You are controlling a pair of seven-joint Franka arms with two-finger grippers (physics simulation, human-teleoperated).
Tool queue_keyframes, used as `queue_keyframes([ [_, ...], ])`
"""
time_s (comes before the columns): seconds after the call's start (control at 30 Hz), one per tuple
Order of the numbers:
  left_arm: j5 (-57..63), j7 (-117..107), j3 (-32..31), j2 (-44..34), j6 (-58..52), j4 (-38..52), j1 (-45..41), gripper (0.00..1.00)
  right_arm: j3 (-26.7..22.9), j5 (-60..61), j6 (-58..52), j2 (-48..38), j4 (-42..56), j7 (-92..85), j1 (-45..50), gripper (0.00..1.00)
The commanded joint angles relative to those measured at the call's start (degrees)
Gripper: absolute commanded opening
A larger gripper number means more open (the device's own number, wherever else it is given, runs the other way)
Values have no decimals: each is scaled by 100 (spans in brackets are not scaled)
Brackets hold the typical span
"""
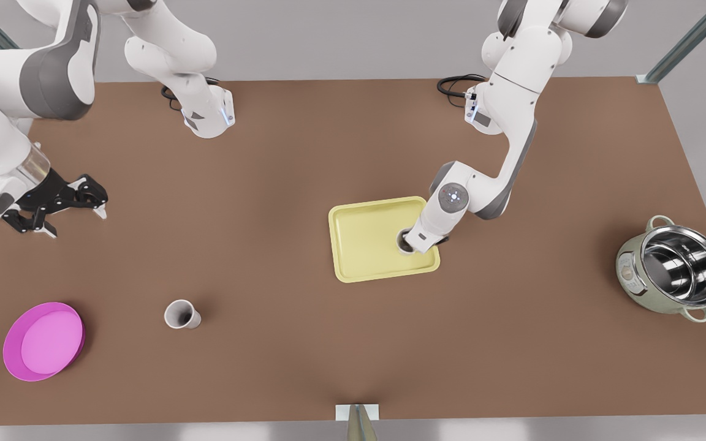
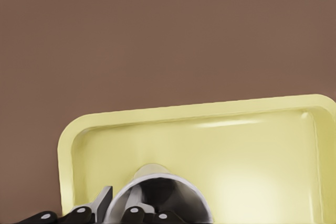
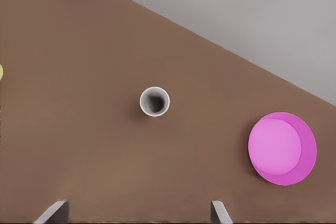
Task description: Use the left arm to pick up the white IKEA cup from the tray and place it on the middle-left position; use the right arm to pick up the white IKEA cup from the tray and place it on the middle-right position
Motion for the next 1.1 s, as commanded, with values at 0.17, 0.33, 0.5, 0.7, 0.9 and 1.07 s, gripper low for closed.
queue_keyframes([
  [0.17, -30, -579, 1, -191, -47, 18, 11, 5, 96, -271, -838, 87, -45, 2134, 13, 100],
  [0.33, 32, -227, 572, -947, -1109, 211, 292, 5, 105, -280, -847, 148, -45, 2081, 21, 100],
  [0.5, -38, 2875, 1768, -956, -996, 132, 828, 5, 114, -236, -891, 201, -54, 2134, 21, 100],
  [0.7, -161, 3078, 1759, -24, 972, 141, 1127, 5, 105, -236, -891, 210, -63, 2081, 12, 100],
  [0.9, -179, 3086, 1759, 231, 1333, 167, 1162, 5, 87, -60, -873, 254, -71, 2134, -5, 100],
  [1.07, -328, 3473, 1759, 222, 1298, 176, 1321, 100, 70, -60, -882, 254, -71, 2072, -14, 100],
])
